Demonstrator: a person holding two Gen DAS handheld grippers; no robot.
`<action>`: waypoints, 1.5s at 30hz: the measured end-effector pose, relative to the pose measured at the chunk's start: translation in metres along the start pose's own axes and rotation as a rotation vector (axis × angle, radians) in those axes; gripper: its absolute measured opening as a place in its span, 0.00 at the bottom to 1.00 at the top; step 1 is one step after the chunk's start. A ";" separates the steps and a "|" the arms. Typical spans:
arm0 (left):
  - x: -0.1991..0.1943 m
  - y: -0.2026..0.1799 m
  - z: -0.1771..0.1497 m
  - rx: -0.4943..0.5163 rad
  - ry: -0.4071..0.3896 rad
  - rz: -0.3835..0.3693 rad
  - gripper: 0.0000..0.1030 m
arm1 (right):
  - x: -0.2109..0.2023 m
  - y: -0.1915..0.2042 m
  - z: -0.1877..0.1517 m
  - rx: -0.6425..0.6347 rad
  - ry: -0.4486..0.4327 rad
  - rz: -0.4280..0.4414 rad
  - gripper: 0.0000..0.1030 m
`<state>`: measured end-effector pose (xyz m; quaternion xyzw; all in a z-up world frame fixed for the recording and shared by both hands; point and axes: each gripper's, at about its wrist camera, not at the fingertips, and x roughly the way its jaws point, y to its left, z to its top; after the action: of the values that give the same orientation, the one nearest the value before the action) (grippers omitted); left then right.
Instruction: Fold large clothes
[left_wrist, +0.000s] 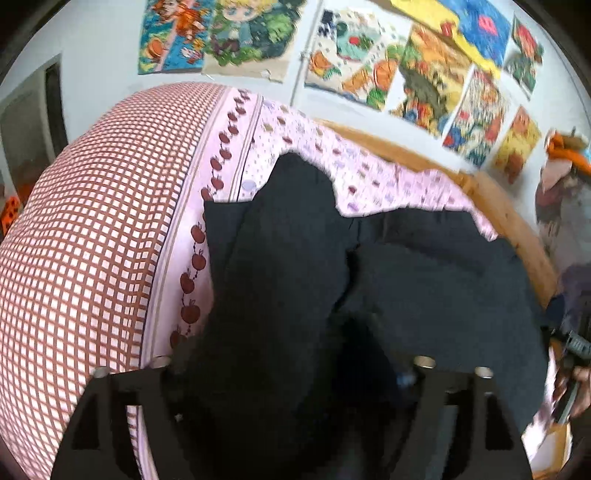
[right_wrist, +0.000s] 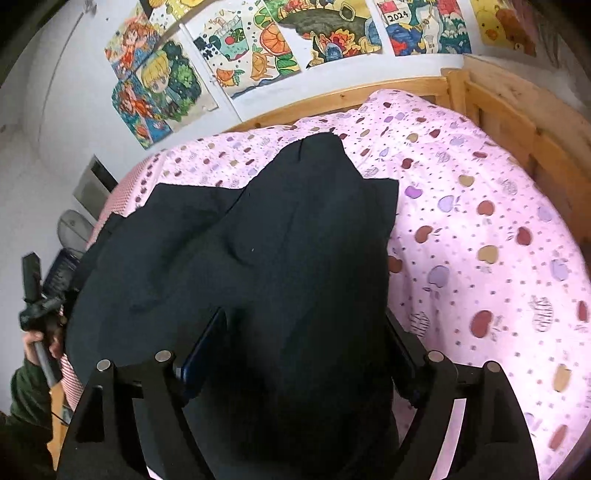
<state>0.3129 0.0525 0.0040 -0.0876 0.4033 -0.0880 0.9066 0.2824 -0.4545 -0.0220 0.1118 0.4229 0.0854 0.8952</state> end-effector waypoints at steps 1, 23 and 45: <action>-0.006 -0.002 -0.001 -0.002 -0.021 0.005 0.85 | -0.005 0.004 0.002 -0.015 0.000 -0.034 0.81; -0.150 -0.077 -0.023 0.185 -0.300 0.046 1.00 | -0.148 0.100 0.026 -0.105 -0.157 -0.092 0.94; -0.263 -0.109 -0.108 0.266 -0.441 0.020 1.00 | -0.254 0.192 -0.082 -0.300 -0.467 -0.015 0.98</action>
<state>0.0494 -0.0025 0.1461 0.0193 0.1815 -0.1102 0.9770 0.0484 -0.3230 0.1673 -0.0085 0.1883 0.1126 0.9756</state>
